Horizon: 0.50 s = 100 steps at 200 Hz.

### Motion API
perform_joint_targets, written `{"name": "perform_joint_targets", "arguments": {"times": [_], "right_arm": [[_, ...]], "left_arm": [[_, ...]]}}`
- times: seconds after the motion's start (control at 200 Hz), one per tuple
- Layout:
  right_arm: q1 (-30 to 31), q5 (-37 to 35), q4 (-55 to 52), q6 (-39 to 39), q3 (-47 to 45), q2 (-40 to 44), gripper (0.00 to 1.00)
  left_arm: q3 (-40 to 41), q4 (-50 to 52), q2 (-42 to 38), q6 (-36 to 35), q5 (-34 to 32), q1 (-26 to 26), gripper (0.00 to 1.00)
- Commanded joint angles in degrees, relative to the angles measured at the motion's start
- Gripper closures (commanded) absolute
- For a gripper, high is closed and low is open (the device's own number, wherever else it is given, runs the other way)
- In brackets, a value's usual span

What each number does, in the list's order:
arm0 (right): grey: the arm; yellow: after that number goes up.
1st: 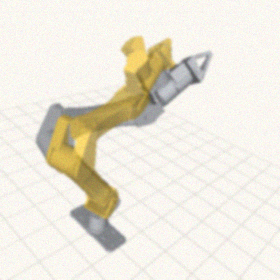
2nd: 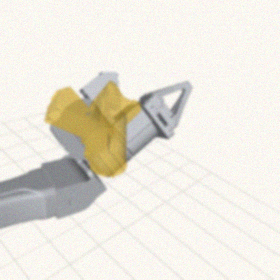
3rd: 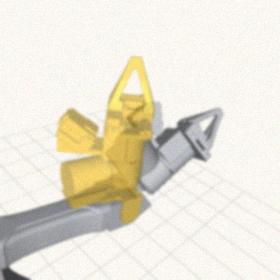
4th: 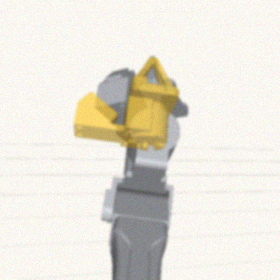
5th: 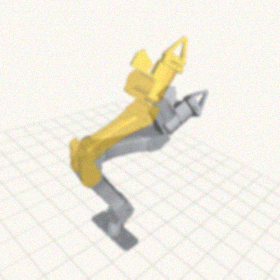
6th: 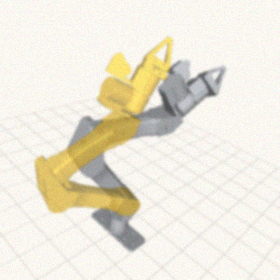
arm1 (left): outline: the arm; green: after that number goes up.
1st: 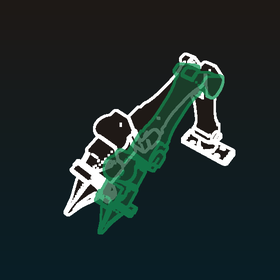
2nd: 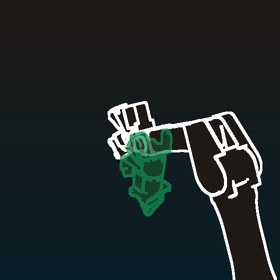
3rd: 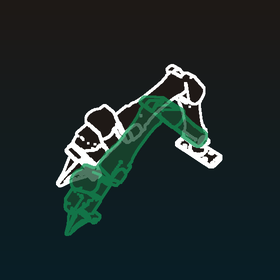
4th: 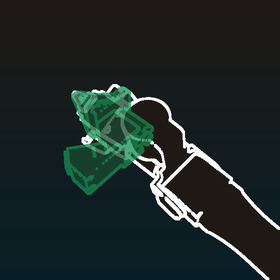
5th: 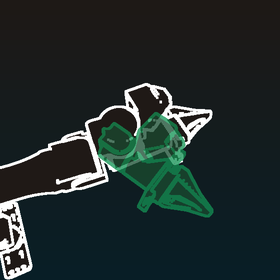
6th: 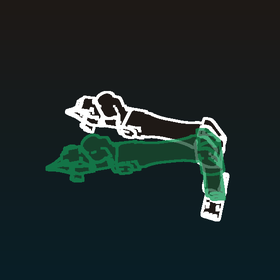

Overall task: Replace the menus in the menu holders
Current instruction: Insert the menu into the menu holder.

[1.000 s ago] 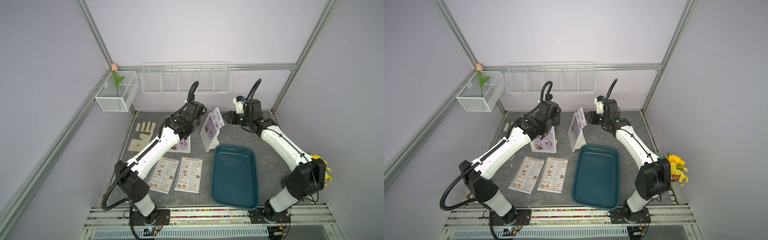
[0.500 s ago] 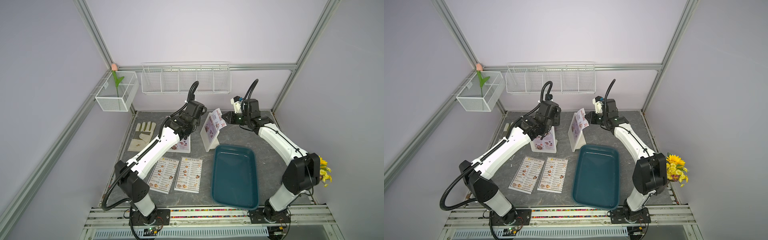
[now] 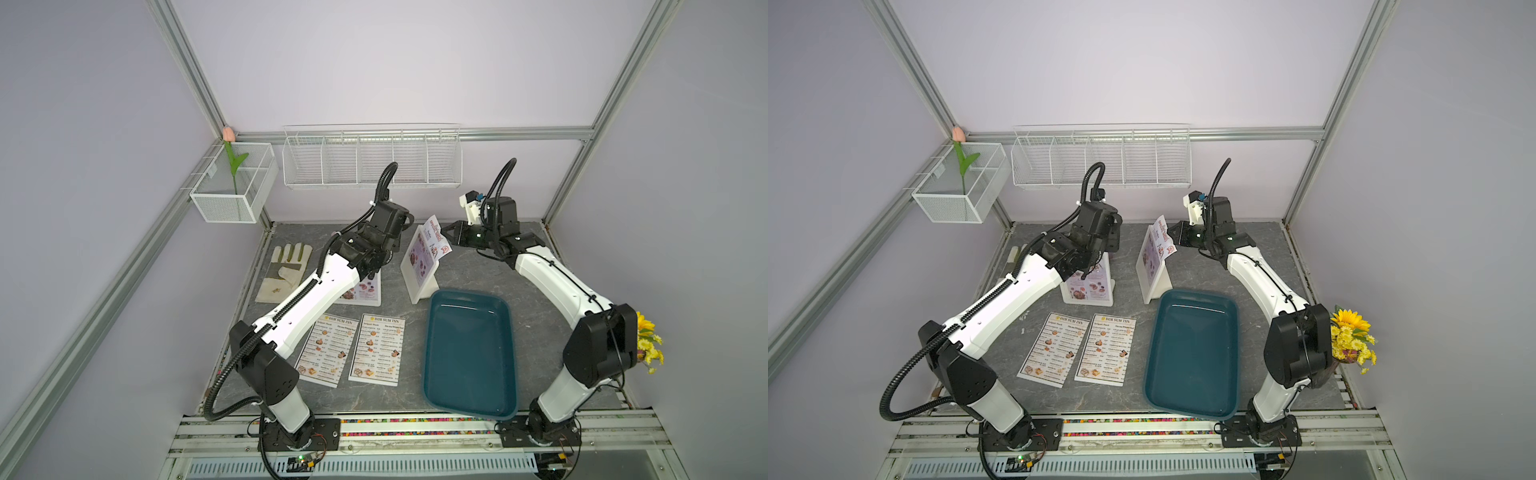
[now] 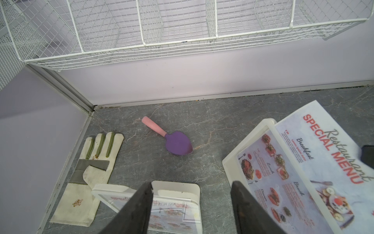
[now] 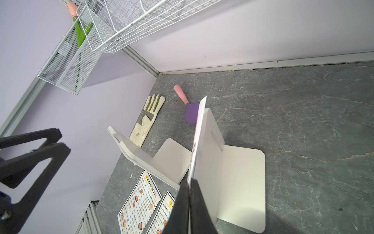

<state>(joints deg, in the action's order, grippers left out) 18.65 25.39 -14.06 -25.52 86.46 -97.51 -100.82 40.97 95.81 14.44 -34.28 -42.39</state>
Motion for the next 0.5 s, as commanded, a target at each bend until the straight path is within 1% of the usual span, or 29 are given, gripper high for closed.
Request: {"name": "perform_joint_targets", "arguments": {"times": [0.0,0.495], "right_arm": [[0.9,1.1,1.5,-0.8,-0.3,-0.6,0.91],[2.6,0.5,0.9,-0.8,0.5,-2.6,0.91]], "left_arm": [[-2.0,-0.1,0.8,0.3,-0.8,-0.1,0.36],[-1.7,-0.2,0.5,0.4,-1.1,-0.1,0.36]]}}
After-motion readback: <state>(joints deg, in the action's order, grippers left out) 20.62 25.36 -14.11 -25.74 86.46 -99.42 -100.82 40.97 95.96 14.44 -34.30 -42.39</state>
